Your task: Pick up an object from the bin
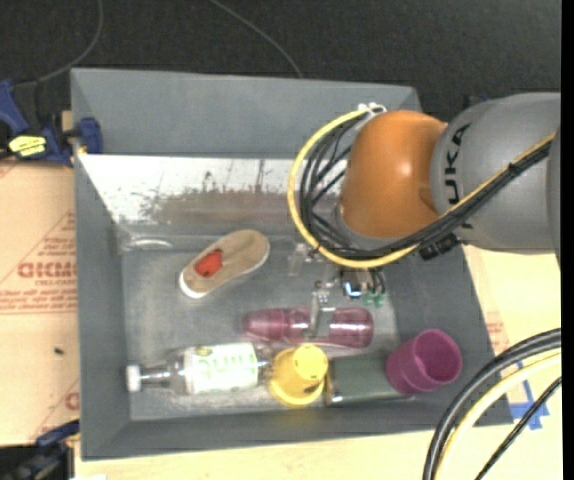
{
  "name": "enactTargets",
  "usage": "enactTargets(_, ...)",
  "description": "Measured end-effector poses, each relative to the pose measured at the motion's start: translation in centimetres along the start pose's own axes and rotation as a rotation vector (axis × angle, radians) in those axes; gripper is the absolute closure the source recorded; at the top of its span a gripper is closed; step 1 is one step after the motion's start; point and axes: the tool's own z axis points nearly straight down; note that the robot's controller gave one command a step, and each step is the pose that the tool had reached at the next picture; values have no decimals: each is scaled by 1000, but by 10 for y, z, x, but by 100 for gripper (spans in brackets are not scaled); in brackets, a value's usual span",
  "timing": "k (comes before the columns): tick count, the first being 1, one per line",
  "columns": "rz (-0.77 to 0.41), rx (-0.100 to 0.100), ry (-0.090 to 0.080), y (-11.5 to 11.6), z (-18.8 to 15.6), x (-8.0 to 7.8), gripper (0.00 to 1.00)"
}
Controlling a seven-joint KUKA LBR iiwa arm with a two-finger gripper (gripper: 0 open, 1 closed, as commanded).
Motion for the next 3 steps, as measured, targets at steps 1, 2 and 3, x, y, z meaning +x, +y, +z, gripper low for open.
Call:
enactTargets(1,0,0,-7,0,-5,-1,0)
enactTargets(2,46,-2,-16,-7,69,1,0)
enactTargets(3,-16,0,-11,-26,81,2,100)
